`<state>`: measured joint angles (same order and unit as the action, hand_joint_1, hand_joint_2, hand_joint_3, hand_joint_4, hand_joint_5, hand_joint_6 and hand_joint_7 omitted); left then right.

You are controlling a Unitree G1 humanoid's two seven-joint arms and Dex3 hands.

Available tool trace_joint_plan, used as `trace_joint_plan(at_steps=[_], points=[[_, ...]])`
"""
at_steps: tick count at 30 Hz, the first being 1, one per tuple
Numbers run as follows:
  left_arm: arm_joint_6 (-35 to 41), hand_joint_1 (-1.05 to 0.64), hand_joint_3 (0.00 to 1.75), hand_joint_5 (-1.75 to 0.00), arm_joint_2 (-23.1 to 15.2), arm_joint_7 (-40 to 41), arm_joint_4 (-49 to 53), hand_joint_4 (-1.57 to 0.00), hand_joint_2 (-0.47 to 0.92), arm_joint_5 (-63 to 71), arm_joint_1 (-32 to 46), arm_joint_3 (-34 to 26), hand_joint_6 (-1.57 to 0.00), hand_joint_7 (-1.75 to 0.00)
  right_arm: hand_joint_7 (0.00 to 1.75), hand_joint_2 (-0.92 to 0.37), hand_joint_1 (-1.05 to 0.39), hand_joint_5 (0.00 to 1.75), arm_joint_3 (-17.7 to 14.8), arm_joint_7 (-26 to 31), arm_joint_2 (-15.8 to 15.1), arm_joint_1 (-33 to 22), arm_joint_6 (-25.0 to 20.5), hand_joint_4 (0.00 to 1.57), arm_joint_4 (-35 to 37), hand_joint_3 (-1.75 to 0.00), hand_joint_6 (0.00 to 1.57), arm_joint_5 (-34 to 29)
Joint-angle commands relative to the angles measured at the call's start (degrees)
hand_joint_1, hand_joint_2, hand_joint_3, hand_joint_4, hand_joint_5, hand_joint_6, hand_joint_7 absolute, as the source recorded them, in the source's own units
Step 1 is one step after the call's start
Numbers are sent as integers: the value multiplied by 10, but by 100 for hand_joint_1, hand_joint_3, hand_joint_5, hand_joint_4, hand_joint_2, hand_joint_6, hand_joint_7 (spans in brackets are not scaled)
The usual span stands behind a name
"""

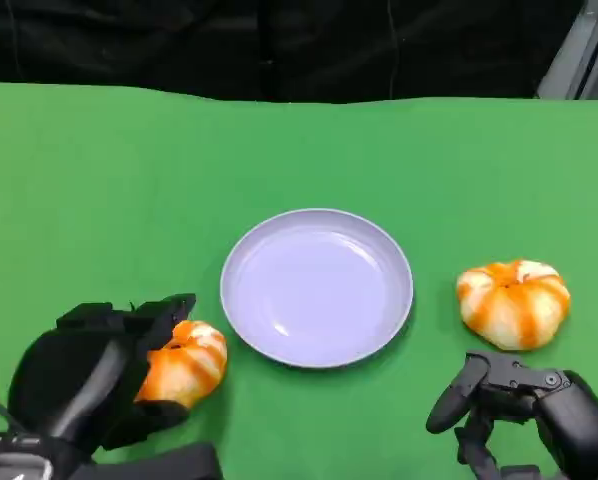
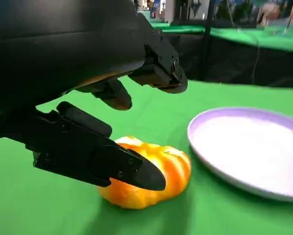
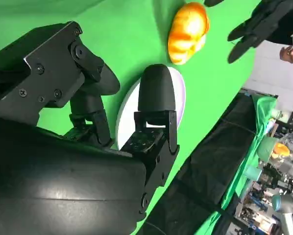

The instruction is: Grasp the bread from the table and place it into the plate.

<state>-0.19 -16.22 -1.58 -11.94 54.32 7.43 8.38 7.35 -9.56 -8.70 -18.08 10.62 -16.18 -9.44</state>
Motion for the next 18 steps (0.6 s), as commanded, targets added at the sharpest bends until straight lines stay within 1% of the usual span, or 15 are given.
trace_joint_plan(at_steps=[1,4,9,14,17,18], points=[[28,-56,0,-46,-19,-21,35,-39,91,24,-27,30,-46,-1,121,-39,5,146,-3,1,-3,5,2,84,2,-124,80,9],[42,-55,0,-43,-23,-27,61,-41,91,34,-42,51,-47,-1,120,-38,5,146,-3,2,-2,5,-2,84,1,-124,80,8],[58,-55,0,-30,-28,-30,110,-48,92,37,-67,79,-50,-1,120,-39,5,145,-3,2,-2,4,-8,84,-2,-124,80,8],[68,-55,2,-22,-28,-29,167,-53,92,37,-94,102,-50,0,120,-39,4,146,-3,4,-2,3,-3,84,1,-122,80,6],[71,-55,4,-20,-31,-21,200,-56,92,35,-109,113,-50,0,121,-39,3,146,-2,6,-1,3,-1,84,1,-121,80,3],[65,-52,6,-21,-33,-12,209,-61,92,33,-112,115,-53,-1,121,-39,3,146,-2,6,-2,3,-1,84,1,-122,80,1]])
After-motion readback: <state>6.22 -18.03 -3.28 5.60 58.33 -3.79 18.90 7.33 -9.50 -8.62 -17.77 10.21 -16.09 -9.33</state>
